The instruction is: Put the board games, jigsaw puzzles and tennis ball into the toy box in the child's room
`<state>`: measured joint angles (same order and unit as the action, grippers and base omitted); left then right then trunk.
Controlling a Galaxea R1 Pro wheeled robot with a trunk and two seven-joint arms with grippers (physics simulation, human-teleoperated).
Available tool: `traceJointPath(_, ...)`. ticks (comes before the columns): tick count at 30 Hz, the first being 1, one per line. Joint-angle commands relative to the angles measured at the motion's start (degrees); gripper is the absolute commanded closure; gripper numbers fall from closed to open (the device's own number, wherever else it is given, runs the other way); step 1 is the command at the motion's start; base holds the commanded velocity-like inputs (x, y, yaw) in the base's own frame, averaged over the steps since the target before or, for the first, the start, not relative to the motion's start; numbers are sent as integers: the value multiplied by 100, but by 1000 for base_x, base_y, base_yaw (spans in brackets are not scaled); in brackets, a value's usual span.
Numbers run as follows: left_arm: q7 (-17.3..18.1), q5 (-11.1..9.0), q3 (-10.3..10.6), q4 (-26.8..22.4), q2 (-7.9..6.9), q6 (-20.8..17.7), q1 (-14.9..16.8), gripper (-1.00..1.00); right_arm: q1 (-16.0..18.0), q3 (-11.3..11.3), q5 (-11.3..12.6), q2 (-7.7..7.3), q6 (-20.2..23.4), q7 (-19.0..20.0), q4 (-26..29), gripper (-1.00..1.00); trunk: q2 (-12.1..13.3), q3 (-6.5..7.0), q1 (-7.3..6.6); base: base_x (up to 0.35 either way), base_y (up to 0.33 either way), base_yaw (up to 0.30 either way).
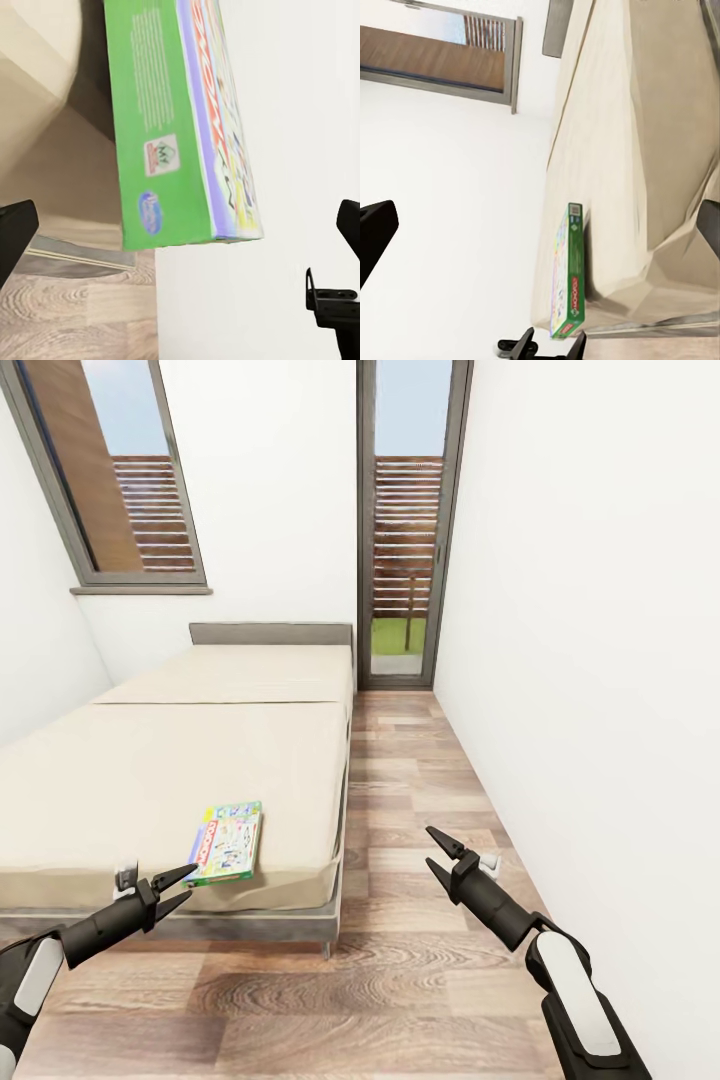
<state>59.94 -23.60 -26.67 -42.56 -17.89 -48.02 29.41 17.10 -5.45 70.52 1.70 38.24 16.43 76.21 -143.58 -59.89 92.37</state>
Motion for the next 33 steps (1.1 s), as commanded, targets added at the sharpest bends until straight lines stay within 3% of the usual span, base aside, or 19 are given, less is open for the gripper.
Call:
traceJointPath(1, 9, -13, -5, 2, 1, -32, 3, -100, 4, -18, 6, 6, 43, 6, -1, -100, -2, -5, 0, 65, 0, 0)
traceJointPath(33, 9, -13, -11, 2, 3, -38, 3, -100, 4, -8, 7, 37, 21, 9, -1, -100, -2, -5, 0, 6, 0, 0)
